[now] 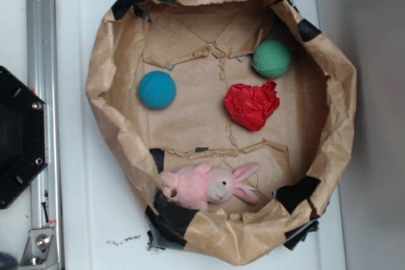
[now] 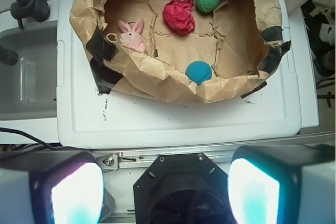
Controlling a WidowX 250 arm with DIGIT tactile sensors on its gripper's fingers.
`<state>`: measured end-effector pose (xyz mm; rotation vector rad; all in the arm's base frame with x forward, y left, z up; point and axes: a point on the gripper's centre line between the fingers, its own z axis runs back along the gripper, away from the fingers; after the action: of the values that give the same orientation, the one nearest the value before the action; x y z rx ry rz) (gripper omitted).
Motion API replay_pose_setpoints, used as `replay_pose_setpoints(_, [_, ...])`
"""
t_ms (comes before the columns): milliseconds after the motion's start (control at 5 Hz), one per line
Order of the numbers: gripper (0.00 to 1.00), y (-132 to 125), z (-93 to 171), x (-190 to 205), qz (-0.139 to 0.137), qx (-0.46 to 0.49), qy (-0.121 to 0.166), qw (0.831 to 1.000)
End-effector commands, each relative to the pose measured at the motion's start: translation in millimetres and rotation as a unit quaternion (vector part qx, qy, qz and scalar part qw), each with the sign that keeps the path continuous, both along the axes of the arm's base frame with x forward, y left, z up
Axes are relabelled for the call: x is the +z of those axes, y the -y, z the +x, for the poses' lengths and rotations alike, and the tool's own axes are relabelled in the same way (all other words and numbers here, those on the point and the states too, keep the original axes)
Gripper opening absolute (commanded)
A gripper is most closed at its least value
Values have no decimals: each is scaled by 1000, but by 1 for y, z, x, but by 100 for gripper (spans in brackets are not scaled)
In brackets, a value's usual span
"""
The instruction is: Grab the blue ball.
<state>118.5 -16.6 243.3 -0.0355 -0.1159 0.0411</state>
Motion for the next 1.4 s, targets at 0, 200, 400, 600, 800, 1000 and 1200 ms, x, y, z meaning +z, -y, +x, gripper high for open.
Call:
replay_pose_setpoints(0, [100,0,0,0,0,0,0,1000])
replay_pose_setpoints(200, [100,-13,47,-24,35,-74,51,995])
replay_pose_setpoints(400, [100,-32,85,-56,27,-51,49,997])
replay_pose_setpoints(600, [100,-43,105,-88,11,-47,31,998])
replay_pose_setpoints(800, [100,-61,117,-120,2,-33,6,999])
replay_pose_setpoints(1000, [100,-61,113,-153,-7,-49,-30,998])
replay_pose_setpoints(1200, [100,-57,95,-173,0,-72,-49,996])
